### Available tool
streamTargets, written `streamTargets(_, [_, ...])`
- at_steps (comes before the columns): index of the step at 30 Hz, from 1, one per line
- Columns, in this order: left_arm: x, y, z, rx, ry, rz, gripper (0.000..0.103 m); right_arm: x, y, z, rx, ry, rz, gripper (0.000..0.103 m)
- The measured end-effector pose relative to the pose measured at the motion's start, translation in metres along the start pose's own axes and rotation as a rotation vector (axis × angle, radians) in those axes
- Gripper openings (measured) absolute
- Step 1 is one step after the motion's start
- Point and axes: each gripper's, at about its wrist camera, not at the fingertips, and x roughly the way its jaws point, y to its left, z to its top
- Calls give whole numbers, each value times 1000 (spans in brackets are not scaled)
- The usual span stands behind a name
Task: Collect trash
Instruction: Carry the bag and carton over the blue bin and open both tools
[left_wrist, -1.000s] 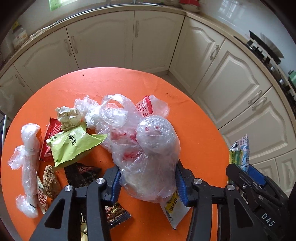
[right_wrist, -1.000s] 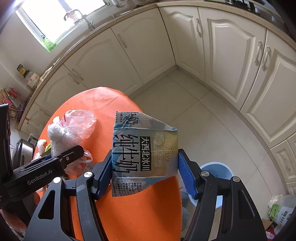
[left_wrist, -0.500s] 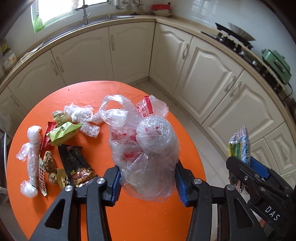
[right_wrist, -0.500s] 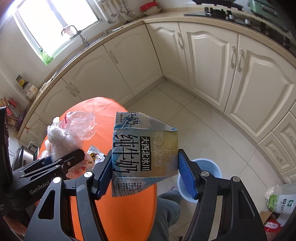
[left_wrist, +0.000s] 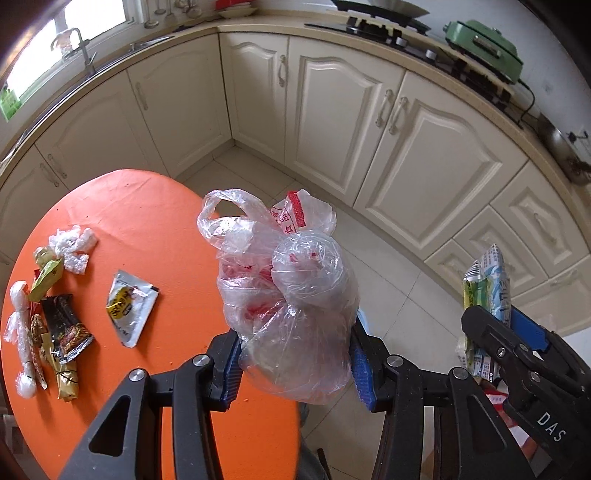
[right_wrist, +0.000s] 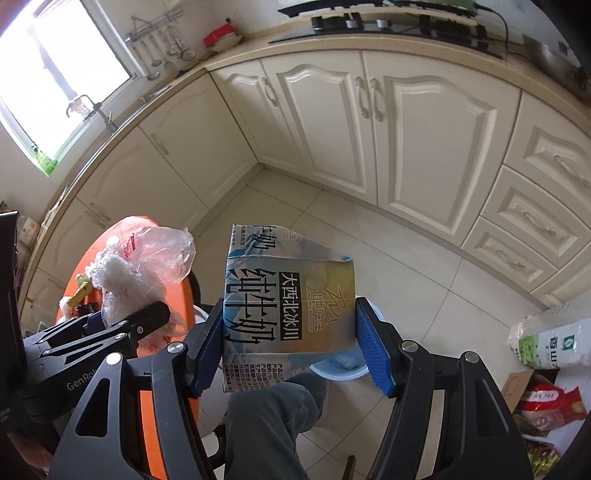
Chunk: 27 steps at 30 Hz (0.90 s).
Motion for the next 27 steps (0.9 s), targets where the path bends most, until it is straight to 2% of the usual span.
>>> streamTargets(5, [21, -21, 11, 28, 22, 16, 48, 1, -40, -3, 70, 6, -33, 67])
streamTargets(9, [44, -35, 23, 38, 74, 24, 57, 7, -64, -5, 112, 22, -53, 67])
streamTargets(12, [53, -42, 28, 44, 82, 36, 58, 11, -75, -7, 127, 34, -61, 67])
streamTargets(18, [57, -51, 31, 63, 79, 50, 61, 24, -79, -11, 128, 66, -48, 67])
streamTargets(27, [44, -49, 19, 76, 48, 71, 61, 32, -56, -11, 79, 87, -12, 69])
